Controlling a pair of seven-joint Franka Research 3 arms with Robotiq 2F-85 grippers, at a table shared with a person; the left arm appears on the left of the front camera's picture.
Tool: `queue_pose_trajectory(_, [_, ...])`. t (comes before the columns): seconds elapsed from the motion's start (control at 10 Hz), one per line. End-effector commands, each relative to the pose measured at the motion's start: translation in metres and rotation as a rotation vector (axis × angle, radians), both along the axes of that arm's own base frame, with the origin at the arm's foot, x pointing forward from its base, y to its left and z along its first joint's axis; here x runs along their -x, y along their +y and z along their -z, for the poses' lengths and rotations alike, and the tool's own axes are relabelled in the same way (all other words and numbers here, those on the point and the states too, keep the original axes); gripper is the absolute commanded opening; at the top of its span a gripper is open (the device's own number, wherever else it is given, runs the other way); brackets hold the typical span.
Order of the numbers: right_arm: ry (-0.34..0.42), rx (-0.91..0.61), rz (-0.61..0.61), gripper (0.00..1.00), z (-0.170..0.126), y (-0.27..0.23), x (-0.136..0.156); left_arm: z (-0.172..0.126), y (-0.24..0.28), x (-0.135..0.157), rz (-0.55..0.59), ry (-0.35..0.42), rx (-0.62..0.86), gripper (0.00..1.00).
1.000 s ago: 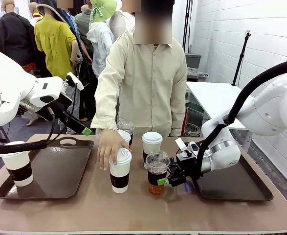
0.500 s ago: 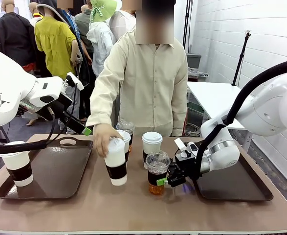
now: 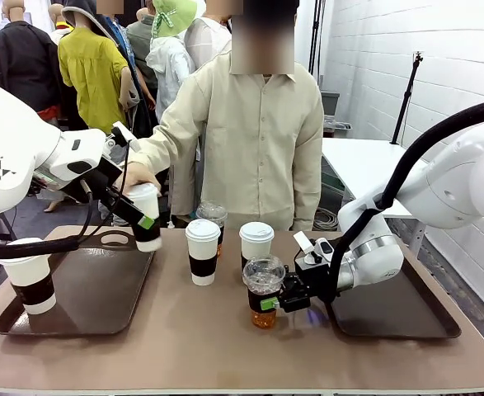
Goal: Distribute the coffee onto the tray.
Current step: Pick up one iced Americano and place it on the right Handle tray.
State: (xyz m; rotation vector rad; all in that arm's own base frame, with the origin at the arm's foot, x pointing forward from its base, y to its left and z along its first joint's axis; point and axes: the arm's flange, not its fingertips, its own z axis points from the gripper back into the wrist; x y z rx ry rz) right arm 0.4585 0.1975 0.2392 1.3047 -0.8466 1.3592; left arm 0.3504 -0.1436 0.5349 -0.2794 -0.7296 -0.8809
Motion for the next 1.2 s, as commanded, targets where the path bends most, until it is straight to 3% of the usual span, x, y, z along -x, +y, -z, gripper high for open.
queue_pose_trajectory(0.0, [0.016, 0.001, -0.028, 0.66, -0.002, 0.002, -0.004, 0.000, 0.000, 0.001, -0.001, 0.009, -0.001, 1.00])
queue_pose_trajectory(0.3, [0.012, -0.012, -0.032, 0.66, -0.007, 0.001, -0.003, 0.000, 0.000, 0.001, -0.001, 0.009, -0.001, 1.00])
queue_pose_trajectory(0.5, [0.029, -0.039, -0.024, 0.66, -0.026, -0.009, 0.006, 0.000, 0.000, 0.001, -0.001, 0.009, -0.001, 1.00])
queue_pose_trajectory(0.8, [0.018, -0.014, 0.049, 0.66, -0.081, -0.062, 0.030, 0.000, 0.000, 0.001, -0.001, 0.009, -0.001, 1.00])
queue_pose_trajectory(1.1, [0.000, -0.037, 0.085, 0.66, -0.099, -0.116, 0.054, 0.000, 0.000, 0.001, -0.001, 0.009, -0.001, 1.00])
